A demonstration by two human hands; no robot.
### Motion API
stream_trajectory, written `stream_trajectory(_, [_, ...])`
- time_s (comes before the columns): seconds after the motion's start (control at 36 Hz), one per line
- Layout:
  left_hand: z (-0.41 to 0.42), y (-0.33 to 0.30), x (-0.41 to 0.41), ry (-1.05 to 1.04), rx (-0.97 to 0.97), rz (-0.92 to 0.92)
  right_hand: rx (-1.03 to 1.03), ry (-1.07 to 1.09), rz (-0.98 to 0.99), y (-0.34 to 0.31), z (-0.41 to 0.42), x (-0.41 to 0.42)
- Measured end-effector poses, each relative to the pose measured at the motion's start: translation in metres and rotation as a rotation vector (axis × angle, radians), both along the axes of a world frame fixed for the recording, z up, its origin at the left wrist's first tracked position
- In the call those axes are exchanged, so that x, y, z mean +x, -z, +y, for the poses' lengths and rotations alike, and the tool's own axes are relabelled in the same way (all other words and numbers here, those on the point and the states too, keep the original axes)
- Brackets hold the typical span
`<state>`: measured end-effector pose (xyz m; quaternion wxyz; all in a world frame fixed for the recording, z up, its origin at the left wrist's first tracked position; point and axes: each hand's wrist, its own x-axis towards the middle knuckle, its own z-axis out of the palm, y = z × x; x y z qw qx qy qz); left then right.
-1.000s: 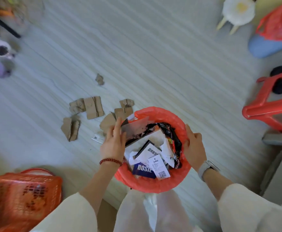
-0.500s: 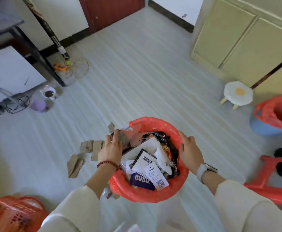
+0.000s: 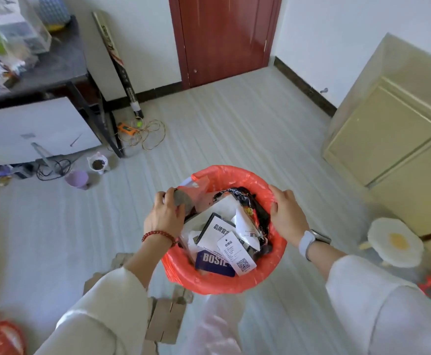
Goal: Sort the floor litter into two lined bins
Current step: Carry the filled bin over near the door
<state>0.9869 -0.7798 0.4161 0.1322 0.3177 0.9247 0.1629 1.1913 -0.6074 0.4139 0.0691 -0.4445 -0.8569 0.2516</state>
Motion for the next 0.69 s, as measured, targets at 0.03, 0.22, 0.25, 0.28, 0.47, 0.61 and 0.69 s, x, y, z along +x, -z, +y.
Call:
stream_trajectory(0.03, [0.014,0.002,-0.013,-0.014,0.006,0.000,0.008,-0.015,0.009,-0.001,0.016,-0.014])
stream_trajectory(0.22, [0.126,0.014,-0.116,-0.074,0.024,-0.029,0.046,-0.049,-0.043,0.003,0.138,-0.122])
stream_trajectory(0.25, [0.143,0.014,-0.131,-0.081,0.027,-0.039,0.047,-0.055,-0.057,0.001,0.155,-0.139])
stream_trajectory(0.28, [0.159,0.014,-0.146,-0.092,0.030,-0.048,0.052,-0.064,-0.069,0.000,0.172,-0.156])
stream_trajectory(0.47, [0.253,-0.001,-0.242,-0.098,0.057,-0.058,0.081,-0.056,-0.075,-0.018,0.273,-0.263])
stream_trajectory(0.61, [0.318,-0.002,-0.319,-0.135,0.056,-0.057,0.096,-0.092,-0.074,-0.017,0.342,-0.339])
stream_trajectory(0.69, [0.356,0.006,-0.366,-0.156,0.045,-0.072,0.104,-0.106,-0.066,-0.008,0.385,-0.392])
